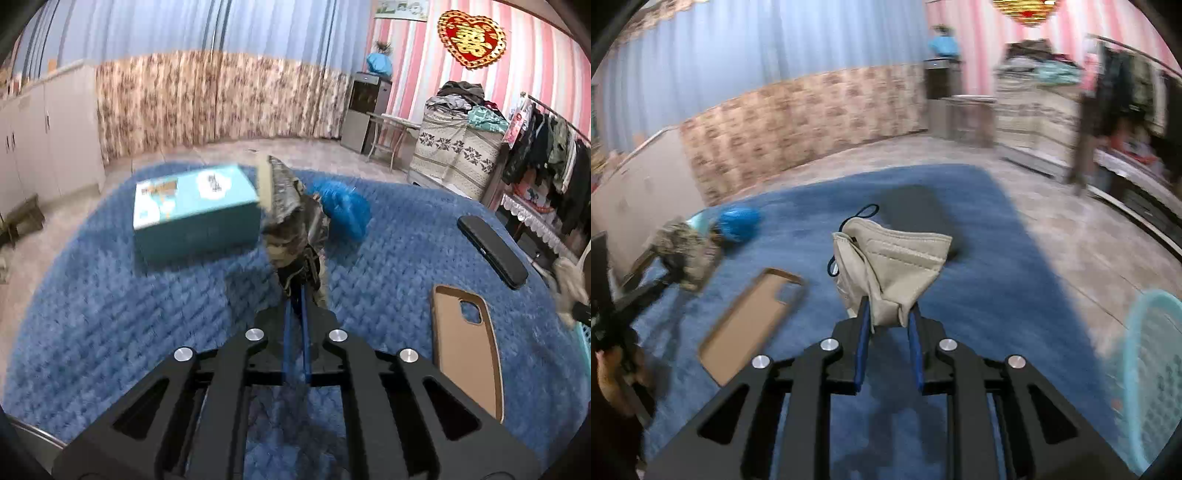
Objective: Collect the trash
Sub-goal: 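Carry the grey snack bag and beige cloth over the blue basket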
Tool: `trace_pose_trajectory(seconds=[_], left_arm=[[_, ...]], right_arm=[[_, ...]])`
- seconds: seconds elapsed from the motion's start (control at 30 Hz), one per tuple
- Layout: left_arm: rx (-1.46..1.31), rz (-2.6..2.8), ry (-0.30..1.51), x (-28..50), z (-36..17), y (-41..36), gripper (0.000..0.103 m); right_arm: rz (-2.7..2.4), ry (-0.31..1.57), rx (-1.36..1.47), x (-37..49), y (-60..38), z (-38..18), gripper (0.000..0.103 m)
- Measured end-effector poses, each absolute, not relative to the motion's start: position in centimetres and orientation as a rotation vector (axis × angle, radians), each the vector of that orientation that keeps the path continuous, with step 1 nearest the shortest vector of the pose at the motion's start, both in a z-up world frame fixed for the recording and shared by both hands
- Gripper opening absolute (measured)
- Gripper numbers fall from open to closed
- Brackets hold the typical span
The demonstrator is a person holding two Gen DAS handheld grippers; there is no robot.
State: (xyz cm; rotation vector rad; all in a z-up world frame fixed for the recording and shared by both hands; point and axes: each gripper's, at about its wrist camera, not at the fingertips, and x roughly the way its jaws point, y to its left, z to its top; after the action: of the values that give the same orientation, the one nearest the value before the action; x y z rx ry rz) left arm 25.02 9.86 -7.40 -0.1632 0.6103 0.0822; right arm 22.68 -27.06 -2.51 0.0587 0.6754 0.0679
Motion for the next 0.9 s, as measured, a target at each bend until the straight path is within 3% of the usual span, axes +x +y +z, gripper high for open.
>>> trace_pose_trajectory(seconds=[0.57, 0.9], left_arm=[[-0.071, -0.23, 0.55, 22.8, -0.8, -2.0, 0.0], [0.021, -0.475, 0.543, 21.8, 0.0, -15.6, 0.0]], right_arm=[[-0.352, 0.596, 0.248, 17.3, -44.6, -2.7, 0.02], [-0.544, 0.588, 0.321, 14.5, -51.0, -3.6, 0.02]])
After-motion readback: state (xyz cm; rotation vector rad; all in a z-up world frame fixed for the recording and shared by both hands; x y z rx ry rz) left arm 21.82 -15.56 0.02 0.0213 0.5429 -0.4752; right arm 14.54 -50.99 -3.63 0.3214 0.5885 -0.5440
